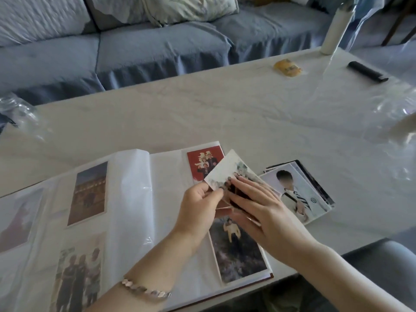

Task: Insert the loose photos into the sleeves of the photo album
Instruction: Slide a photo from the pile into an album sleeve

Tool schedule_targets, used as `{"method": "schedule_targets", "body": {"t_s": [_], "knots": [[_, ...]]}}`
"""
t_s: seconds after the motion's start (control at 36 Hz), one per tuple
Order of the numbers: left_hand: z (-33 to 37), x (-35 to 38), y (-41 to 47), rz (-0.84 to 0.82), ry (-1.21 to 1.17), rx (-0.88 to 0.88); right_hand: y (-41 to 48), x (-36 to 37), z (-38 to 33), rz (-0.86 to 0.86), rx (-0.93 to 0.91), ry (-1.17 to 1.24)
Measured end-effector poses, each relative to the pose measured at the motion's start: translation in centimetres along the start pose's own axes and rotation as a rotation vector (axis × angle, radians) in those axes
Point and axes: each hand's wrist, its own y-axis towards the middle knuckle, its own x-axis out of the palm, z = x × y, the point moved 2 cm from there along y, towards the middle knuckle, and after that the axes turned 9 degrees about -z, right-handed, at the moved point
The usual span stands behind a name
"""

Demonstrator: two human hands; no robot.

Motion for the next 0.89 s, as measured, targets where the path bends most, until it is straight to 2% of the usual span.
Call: {"method": "schedule_targets", "body": {"t_s": [0.19,0.25,0.31,0.36,0.47,0.53,0.58,0.64,0.78,0.89], "knots": [[0.6,-1.3,0.9,0.015,0.297,0.059,0.8,-1.2,0.9,0.116,0.498,0.544],[0.6,-1.0,1.2,0.013,0.342,0.062,1.0,-1.3,1.8,0.108,0.586,0.751],[0.8,-0.5,1.3,0.033,0.355,0.058,0.9,-1.3,2.7,0.139,0.637,0.827],[0.6,0.0,1.6,0.083,0.363,0.061,0.7,-1.8,3.4,0.236,0.650,0.807],[-0.8,1.2,2.7,0.122,0.818,0.024,0.0,-3.1,5.1,0.388,0.675,0.698],[-2.3,2.2,3.5,0.054,1.070,-0.122,-0.4,-3.5,6.1,0.369,0.715,0.636],[-3.0,3.0,3.7,0.025,1.218,-0.274,-0.7,-3.9,6.8,0.313,0.747,0.522],[-3.3,3.6,3.9,0.030,1.230,-0.307,-0.9,-4.2,7.0,0.274,0.753,0.431],[-3.5,3.8,4.1,0.041,1.177,-0.260,-1.3,-4.0,7.2,0.235,0.760,0.396],[-2.9,3.0,3.7,0.010,0.974,-0.230,-1.5,-3.7,7.2,0.229,0.752,0.419]]}}
